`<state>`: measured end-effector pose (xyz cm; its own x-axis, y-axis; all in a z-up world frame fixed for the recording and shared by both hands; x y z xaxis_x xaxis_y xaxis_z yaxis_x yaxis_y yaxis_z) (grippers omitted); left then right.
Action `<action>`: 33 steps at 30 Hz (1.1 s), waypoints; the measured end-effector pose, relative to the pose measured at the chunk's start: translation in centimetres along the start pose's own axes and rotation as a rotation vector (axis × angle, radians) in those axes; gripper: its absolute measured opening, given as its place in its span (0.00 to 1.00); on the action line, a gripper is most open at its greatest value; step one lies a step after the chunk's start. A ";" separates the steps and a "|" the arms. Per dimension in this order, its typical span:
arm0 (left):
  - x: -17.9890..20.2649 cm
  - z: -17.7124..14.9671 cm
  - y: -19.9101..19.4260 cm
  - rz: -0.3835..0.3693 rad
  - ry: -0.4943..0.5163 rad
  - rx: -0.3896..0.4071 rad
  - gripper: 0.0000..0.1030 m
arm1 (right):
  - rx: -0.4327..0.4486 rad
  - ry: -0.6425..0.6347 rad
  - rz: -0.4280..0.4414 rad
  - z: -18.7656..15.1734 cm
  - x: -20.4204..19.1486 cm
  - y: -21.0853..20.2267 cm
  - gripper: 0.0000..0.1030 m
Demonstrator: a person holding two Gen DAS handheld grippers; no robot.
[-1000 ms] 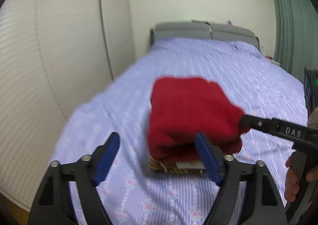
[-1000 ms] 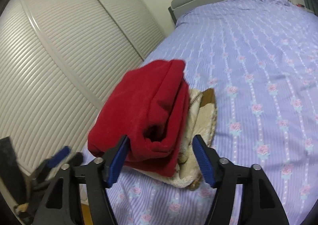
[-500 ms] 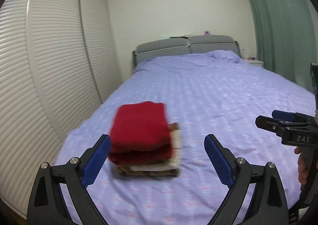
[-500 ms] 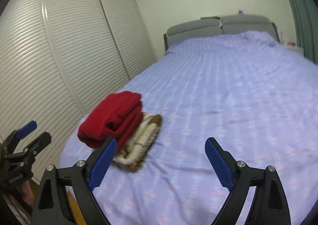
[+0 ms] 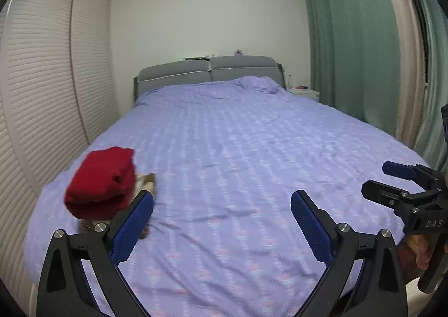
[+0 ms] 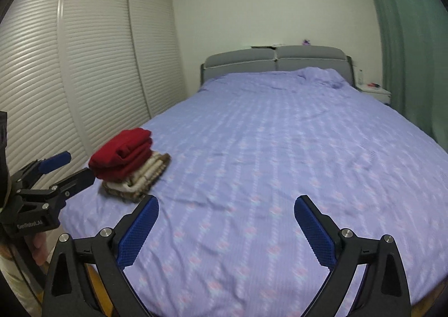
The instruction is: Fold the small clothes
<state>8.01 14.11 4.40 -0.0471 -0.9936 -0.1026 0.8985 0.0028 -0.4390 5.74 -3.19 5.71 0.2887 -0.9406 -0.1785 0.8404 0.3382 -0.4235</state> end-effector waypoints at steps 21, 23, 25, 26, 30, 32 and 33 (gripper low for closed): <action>11.8 -0.5 -1.0 -0.068 0.031 -0.021 0.98 | 0.013 0.095 -0.065 -3.5 10.2 -8.4 0.95; 12.1 -0.5 -0.8 -0.070 0.027 -0.027 0.98 | 0.016 0.104 -0.070 -3.6 10.7 -8.6 0.95; 12.4 -0.6 -0.6 -0.072 0.027 -0.038 0.98 | 0.021 0.113 -0.075 -3.6 11.1 -8.7 0.95; 12.3 -0.6 -0.5 -0.073 0.025 -0.040 0.98 | 0.023 0.116 -0.077 -3.5 11.2 -8.8 0.95; 12.2 -0.5 -0.4 -0.075 0.015 -0.041 0.98 | 0.024 0.120 -0.083 -3.6 11.5 -8.9 0.95; 12.1 -0.3 -0.4 -0.075 0.005 -0.041 1.00 | 0.021 0.117 -0.082 -3.5 11.5 -8.8 0.95; 12.1 -0.2 -0.5 -0.077 -0.001 -0.039 1.00 | 0.021 0.117 -0.083 -3.5 11.5 -8.8 0.95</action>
Point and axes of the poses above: each gripper's, at about its wrist camera, not at the fingertips, and y roughly the way its jaws point, x to its right, z to its top, the point moved 2 cm from there along y, roughly the way its jaws point, and after that the axes turned 3 degrees about z, right-handed, at the moved point
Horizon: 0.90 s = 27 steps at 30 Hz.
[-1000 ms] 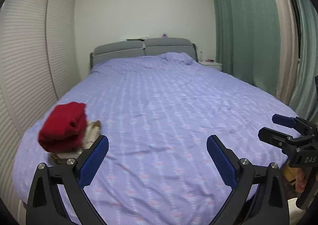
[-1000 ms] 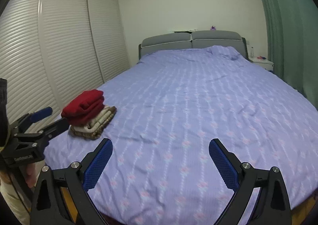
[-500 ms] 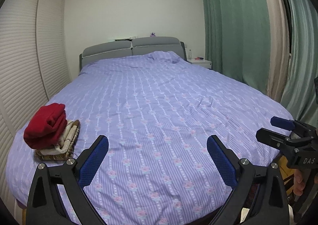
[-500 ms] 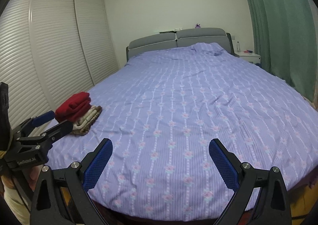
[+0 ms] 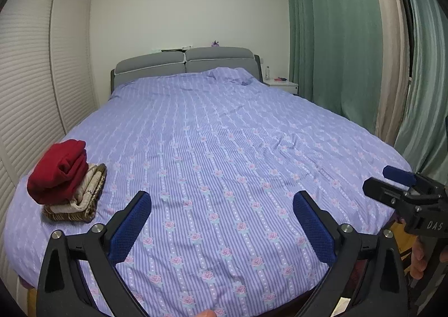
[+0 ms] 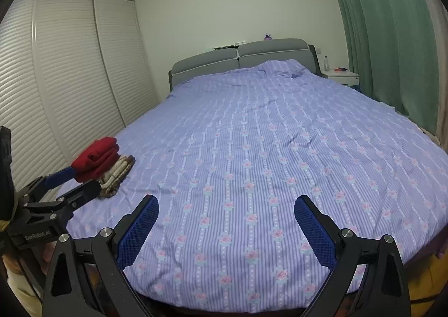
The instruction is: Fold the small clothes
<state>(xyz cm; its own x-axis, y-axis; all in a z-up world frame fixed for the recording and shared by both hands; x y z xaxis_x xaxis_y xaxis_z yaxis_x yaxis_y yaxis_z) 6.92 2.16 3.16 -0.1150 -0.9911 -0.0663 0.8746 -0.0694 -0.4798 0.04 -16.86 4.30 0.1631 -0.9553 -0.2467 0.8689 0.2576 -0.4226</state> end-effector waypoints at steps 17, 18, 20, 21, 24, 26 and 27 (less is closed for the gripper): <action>0.4 -0.1 -0.4 -0.004 0.007 -0.002 1.00 | -0.009 -0.015 0.006 0.2 0.0 0.3 0.95; 0.4 -0.1 -0.4 -0.001 0.004 -0.004 1.00 | -0.009 -0.015 0.006 0.2 0.0 0.2 0.95; 0.4 0.0 -0.4 -0.001 0.002 -0.006 1.00 | -0.008 -0.014 0.006 0.2 0.1 0.2 0.95; 0.4 -0.1 -0.4 -0.002 0.000 -0.008 1.00 | -0.009 -0.015 0.005 0.2 0.1 0.3 0.95; 0.4 0.0 -0.4 -0.001 -0.002 -0.011 1.00 | -0.010 -0.014 0.005 0.2 0.1 0.2 0.95; 0.4 0.0 -0.4 -0.002 -0.002 -0.011 1.00 | -0.009 -0.015 0.007 0.2 0.0 0.1 0.95; 0.4 0.0 -0.4 -0.001 -0.004 -0.009 1.00 | -0.010 -0.015 0.006 0.2 0.0 0.1 0.95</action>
Point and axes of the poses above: each gripper's, at about its wrist camera, not at the fingertips, and y roughly the way its jaws point, x to its right, z to its top, the point moved 2 cm from there along y, roughly the way its jaws point, and after that the axes turned 3 degrees about z, right-handed, at the moved point
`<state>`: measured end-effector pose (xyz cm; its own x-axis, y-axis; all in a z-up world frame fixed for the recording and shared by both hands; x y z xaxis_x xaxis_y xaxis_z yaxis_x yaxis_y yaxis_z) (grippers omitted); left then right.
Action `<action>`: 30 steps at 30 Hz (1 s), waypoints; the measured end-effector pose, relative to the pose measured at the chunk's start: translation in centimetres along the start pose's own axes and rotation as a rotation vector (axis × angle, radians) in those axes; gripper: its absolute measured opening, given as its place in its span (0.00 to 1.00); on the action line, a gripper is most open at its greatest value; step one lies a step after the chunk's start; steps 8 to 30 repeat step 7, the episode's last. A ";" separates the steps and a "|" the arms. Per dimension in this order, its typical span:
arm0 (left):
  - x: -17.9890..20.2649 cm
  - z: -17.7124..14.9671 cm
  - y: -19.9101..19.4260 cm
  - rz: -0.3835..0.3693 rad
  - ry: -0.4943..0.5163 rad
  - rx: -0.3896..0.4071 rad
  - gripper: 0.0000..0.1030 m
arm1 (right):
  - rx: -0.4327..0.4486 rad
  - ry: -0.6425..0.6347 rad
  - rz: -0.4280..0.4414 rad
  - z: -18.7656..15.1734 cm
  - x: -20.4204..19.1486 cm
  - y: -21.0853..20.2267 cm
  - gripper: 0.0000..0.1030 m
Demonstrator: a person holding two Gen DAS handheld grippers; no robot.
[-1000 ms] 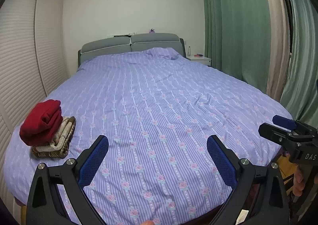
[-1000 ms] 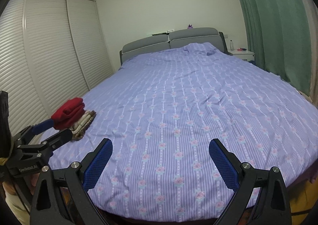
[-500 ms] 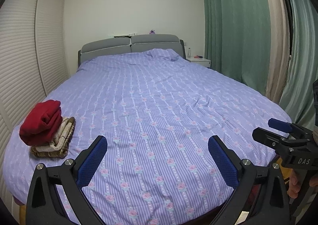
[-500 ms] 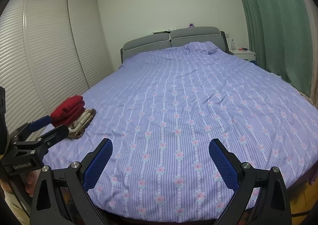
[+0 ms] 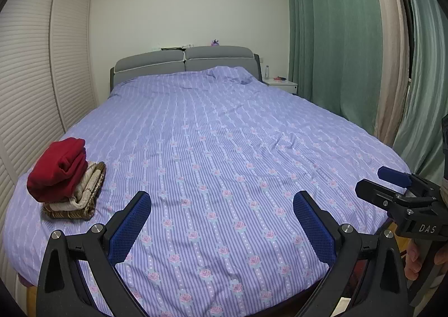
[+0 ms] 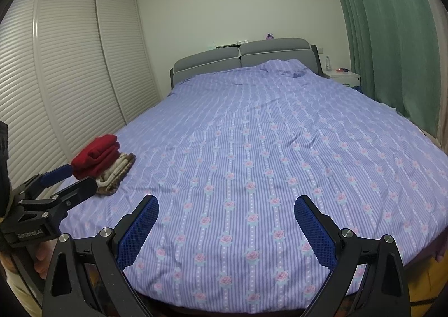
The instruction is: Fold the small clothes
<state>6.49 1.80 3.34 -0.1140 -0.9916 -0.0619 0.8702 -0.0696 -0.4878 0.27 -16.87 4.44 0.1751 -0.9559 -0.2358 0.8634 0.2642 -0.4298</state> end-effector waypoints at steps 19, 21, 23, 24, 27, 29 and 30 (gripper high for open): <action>-0.2 0.0 0.2 0.000 -0.010 -0.004 1.00 | -0.003 0.001 0.001 0.1 0.0 -0.2 0.95; -0.2 0.0 0.2 0.000 -0.010 -0.004 1.00 | -0.003 0.001 0.001 0.1 0.0 -0.2 0.95; -0.2 0.0 0.2 0.000 -0.010 -0.004 1.00 | -0.003 0.001 0.001 0.1 0.0 -0.2 0.95; -0.2 0.0 0.2 0.000 -0.010 -0.004 1.00 | -0.003 0.001 0.001 0.1 0.0 -0.2 0.95; -0.2 0.0 0.2 0.000 -0.010 -0.004 1.00 | -0.003 0.001 0.001 0.1 0.0 -0.2 0.95; -0.2 0.0 0.2 0.000 -0.010 -0.004 1.00 | -0.003 0.001 0.001 0.1 0.0 -0.2 0.95; -0.2 0.0 0.2 0.000 -0.010 -0.004 1.00 | -0.003 0.001 0.001 0.1 0.0 -0.2 0.95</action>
Point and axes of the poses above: each gripper's, at about its wrist camera, not at the fingertips, and y roughly the way its jaws point, x to its right, z to its top, the point moved 2 cm from there along y, roughly the way its jaws point, and after that the axes turned 3 degrees about z, right-handed, at the moved point
